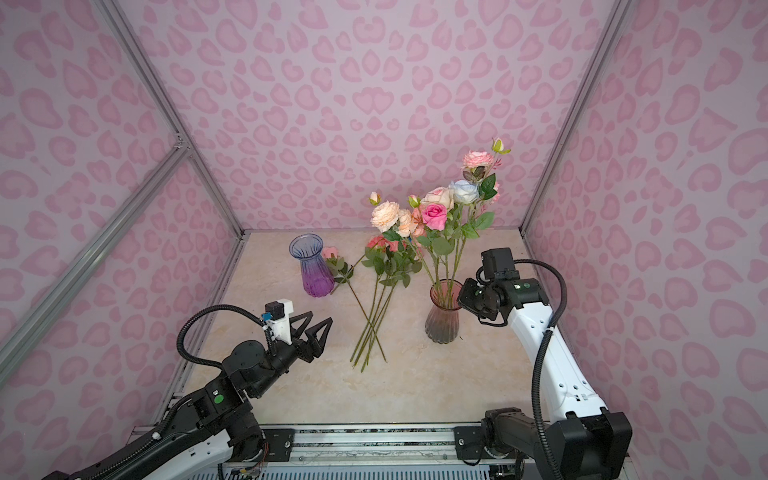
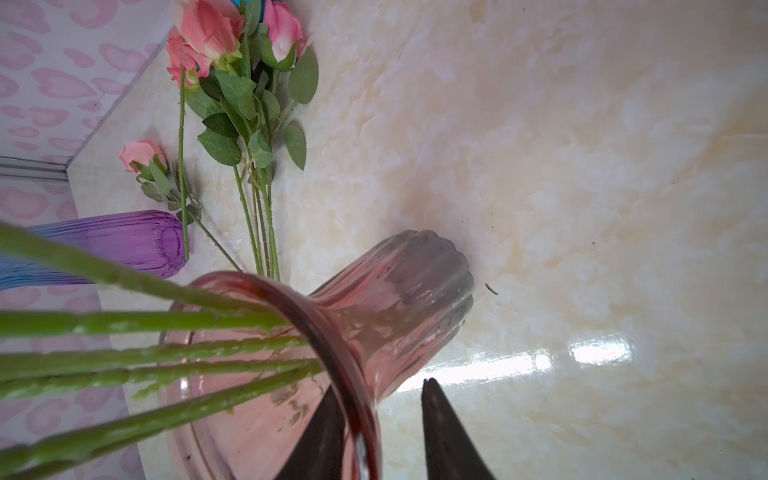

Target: Arrange the flowers into the vase

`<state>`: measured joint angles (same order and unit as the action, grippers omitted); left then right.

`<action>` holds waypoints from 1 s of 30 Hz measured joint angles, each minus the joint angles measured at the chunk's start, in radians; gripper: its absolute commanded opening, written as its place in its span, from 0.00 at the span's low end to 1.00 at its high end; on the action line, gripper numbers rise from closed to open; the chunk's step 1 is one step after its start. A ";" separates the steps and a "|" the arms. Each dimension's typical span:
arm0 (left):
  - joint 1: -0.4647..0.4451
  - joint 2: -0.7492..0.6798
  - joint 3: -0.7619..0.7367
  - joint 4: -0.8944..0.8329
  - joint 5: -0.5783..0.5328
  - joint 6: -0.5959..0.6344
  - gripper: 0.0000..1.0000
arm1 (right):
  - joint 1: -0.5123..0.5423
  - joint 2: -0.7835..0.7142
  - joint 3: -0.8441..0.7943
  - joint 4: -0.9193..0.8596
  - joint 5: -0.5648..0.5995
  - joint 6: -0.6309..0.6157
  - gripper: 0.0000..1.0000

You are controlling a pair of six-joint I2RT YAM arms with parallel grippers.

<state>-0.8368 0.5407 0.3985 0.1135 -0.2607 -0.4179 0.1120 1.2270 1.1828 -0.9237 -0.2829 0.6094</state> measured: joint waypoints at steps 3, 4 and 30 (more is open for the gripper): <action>0.000 -0.029 0.000 -0.008 -0.006 0.001 0.73 | -0.001 0.030 0.021 0.005 0.003 0.000 0.27; 0.000 -0.037 0.000 -0.008 -0.008 0.002 0.73 | -0.001 0.040 0.027 0.007 0.003 0.000 0.26; 0.000 -0.061 -0.003 -0.017 -0.043 0.005 0.73 | -0.002 0.118 0.039 0.078 -0.016 0.037 0.00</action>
<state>-0.8368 0.4797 0.3950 0.0963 -0.3035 -0.4126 0.1101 1.3453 1.2213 -0.8455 -0.2993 0.6460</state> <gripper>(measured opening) 0.727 0.110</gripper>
